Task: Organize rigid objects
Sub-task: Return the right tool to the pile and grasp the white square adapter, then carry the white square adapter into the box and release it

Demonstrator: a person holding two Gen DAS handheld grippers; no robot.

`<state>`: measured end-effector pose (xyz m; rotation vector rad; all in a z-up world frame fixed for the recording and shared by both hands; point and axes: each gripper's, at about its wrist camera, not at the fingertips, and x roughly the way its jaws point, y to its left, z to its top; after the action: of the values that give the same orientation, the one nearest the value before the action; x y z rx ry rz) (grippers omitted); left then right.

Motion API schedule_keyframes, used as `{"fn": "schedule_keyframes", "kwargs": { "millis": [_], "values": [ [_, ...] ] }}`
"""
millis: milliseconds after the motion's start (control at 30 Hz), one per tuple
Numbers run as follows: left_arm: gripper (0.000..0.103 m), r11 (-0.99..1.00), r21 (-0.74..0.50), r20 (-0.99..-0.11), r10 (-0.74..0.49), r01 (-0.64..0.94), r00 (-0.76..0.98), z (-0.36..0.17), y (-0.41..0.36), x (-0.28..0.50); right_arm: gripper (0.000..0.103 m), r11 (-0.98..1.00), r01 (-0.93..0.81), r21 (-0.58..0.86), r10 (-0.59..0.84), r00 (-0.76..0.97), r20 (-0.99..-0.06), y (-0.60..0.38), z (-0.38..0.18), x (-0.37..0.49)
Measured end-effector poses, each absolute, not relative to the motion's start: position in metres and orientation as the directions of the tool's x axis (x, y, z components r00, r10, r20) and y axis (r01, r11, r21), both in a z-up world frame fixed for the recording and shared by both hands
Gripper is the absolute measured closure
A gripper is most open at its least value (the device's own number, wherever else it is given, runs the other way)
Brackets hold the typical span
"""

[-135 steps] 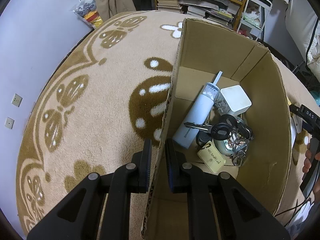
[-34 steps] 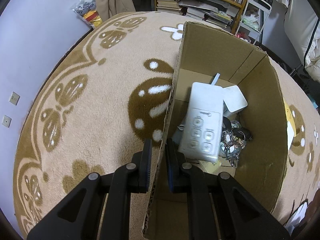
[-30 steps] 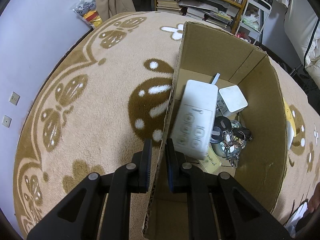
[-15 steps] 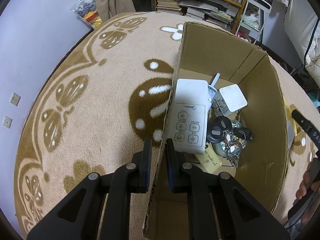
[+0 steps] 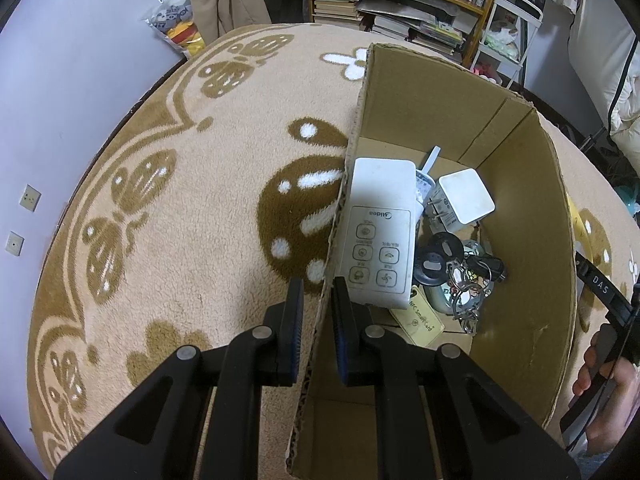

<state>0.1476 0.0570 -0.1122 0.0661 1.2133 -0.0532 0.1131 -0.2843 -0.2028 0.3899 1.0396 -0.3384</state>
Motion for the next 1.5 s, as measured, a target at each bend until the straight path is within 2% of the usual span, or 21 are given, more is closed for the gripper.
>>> {"fn": "schedule_keyframes", "kwargs": {
  "millis": [167,467,500,567,600,633,867,1033,1167,1500],
  "values": [
    [0.089,0.997,0.027,-0.937,-0.002,0.078,0.350,-0.112,0.057,0.147,0.014,0.858,0.478,0.187,-0.071,0.471,-0.879,-0.290,-0.207,0.108],
    [0.089,0.996,0.033,-0.936,0.003,0.080,0.352,-0.113,0.057,0.147,0.015,0.852,0.508,0.131,-0.125,0.439,-0.890,-0.290,-0.214,0.099],
    [0.089,0.996,0.034,-0.936,0.003,0.081,0.353,-0.113,0.058,0.147,0.017,0.853,0.507,0.122,-0.132,0.437,-0.890,-0.289,-0.214,0.099],
    [0.089,0.996,0.035,-0.936,0.005,0.080,0.353,-0.113,0.057,0.147,0.028,0.856,0.506,0.108,-0.147,0.437,-0.887,-0.284,-0.213,0.099],
    [0.089,0.996,0.035,-0.936,0.004,0.080,0.352,-0.113,0.057,0.147,0.039,0.857,0.507,0.095,-0.157,0.433,-0.888,-0.281,-0.212,0.099],
    [0.089,0.996,0.035,-0.936,0.004,0.080,0.352,-0.113,0.057,0.147,0.043,0.859,0.505,0.084,-0.165,0.428,-0.889,-0.279,-0.212,0.098],
    [0.089,0.997,0.023,-0.937,-0.006,0.077,0.350,-0.113,0.059,0.147,0.046,0.851,0.518,0.089,-0.179,0.446,-0.877,-0.280,-0.210,0.092],
    [0.089,0.996,0.029,-0.936,-0.001,0.080,0.352,-0.113,0.059,0.147,0.047,0.846,0.508,0.161,-0.121,0.477,-0.870,-0.276,-0.204,0.088],
    [0.089,0.997,0.025,-0.937,-0.004,0.079,0.350,-0.113,0.060,0.147,0.047,0.859,0.485,0.163,-0.118,0.498,-0.859,-0.268,-0.196,0.090],
    [0.090,0.995,0.038,-0.937,0.005,0.087,0.351,-0.114,0.056,0.147,0.047,0.908,0.361,0.212,-0.071,0.632,-0.772,-0.237,-0.136,0.094]
  ]
}}
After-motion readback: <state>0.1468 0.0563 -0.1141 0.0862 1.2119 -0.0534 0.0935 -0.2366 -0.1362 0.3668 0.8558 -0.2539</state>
